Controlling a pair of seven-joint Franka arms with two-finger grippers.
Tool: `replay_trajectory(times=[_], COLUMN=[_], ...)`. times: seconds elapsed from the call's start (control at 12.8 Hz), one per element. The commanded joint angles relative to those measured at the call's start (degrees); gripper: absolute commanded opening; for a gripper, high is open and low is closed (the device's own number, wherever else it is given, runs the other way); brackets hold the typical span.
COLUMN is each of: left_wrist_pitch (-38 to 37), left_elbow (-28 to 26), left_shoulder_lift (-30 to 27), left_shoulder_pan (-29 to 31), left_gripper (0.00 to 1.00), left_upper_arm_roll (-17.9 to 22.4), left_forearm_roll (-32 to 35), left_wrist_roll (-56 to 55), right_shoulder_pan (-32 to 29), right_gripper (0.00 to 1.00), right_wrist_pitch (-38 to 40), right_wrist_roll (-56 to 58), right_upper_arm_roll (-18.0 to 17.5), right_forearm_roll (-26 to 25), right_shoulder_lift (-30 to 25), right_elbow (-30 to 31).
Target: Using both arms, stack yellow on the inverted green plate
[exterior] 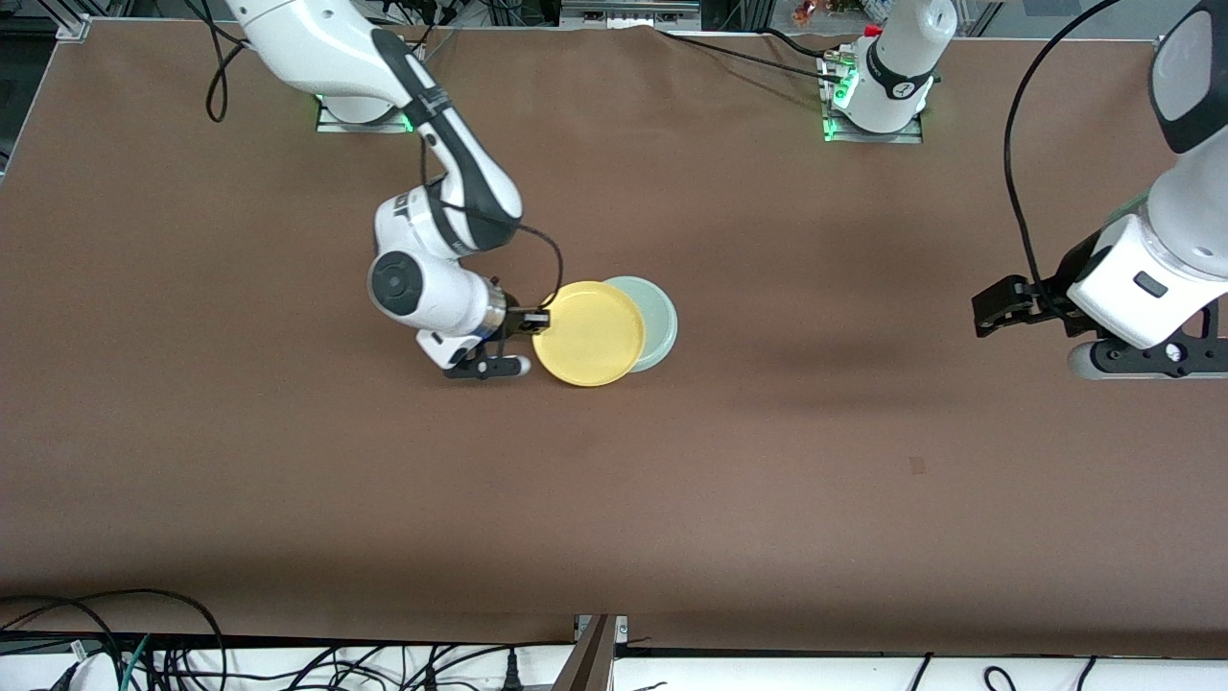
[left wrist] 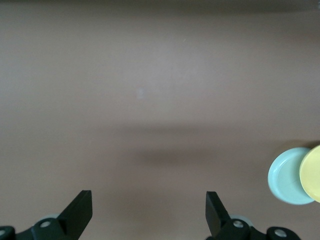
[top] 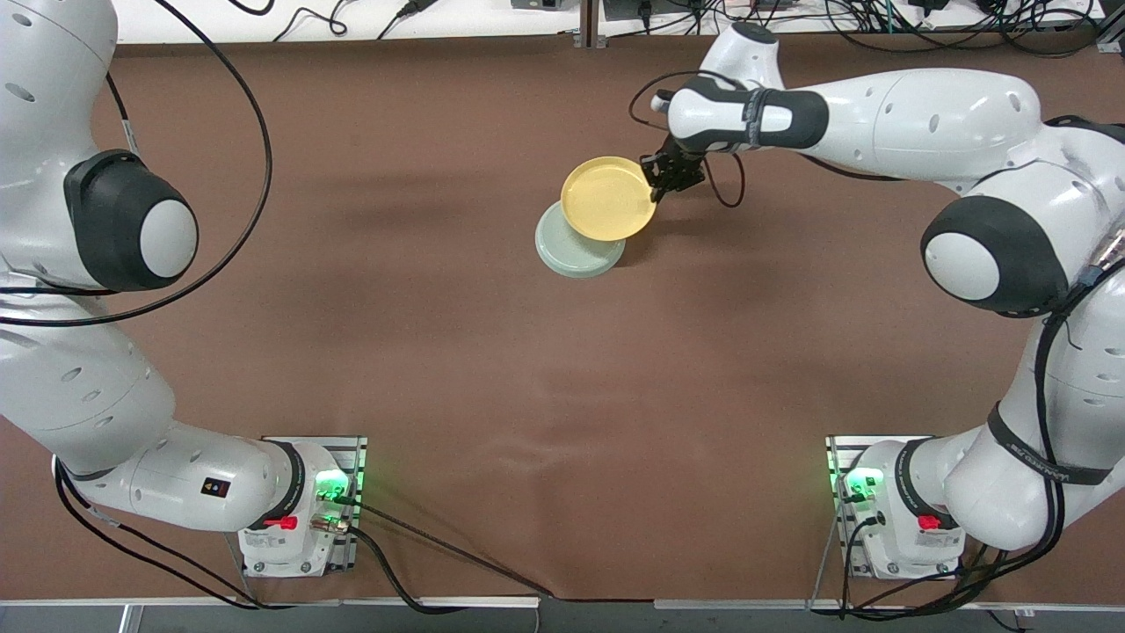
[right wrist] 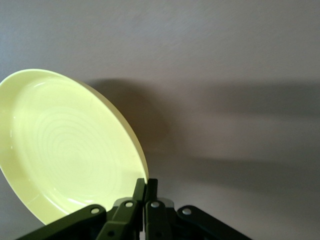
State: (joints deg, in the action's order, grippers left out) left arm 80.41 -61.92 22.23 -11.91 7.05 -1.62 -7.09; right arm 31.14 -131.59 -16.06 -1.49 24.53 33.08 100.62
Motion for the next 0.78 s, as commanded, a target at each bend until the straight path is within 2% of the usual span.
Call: replay_trajectory(times=[0.0,0.08,0.23,0.31,0.47,0.55,0.7], left_wrist_pitch=[-4.4,-4.6,-4.3,-3.3,4.5,6.5,6.7], left_elbow=[-2.8,-5.0,-12.7,-19.1,-34.3,-38.8,-39.4], left_shoulder_lift=[-2.8,-3.9,-7.8,-11.4,-21.7,-24.6,-25.0], left_shoulder_pan=[2.3,2.8,4.9,5.1,5.4,5.5,5.5], left_gripper=[1.0,1.0,1.0,1.0,1.0,1.0,1.0], left_upper_arm_roll=[-0.5,-0.5,-0.6,-0.7,-0.7,-0.7,-0.7], left_forearm_roll=[-1.3,-1.3,-1.3,-1.0,-0.3,-0.2,0.0], left_wrist_roll=[5.7,6.5,7.0,7.0,7.0,7.0,7.0], right_shoulder_pan=[2.7,4.1,6.1,6.6,6.7,6.7,6.7], right_gripper=[0.0,0.0,0.0,0.0,0.0,0.0,0.0], right_wrist_pitch=[-1.0,-2.1,-4.3,-4.5,-4.3,-4.3,-4.3], right_wrist_roll=[-2.4,-3.4,-6.1,-6.4,-6.4,-6.4,-6.3], right_upper_arm_roll=[0.6,0.6,0.7,0.7,0.7,0.7,0.8], right_forearm_roll=[1.0,1.0,0.9,0.9,0.8,0.8,0.8], right_shoulder_lift=[0.9,1.5,2.4,2.7,2.8,2.9,3.2], right_elbow=[-1.3,-1.3,-1.3,-1.2,-0.8,-0.6,-0.5])
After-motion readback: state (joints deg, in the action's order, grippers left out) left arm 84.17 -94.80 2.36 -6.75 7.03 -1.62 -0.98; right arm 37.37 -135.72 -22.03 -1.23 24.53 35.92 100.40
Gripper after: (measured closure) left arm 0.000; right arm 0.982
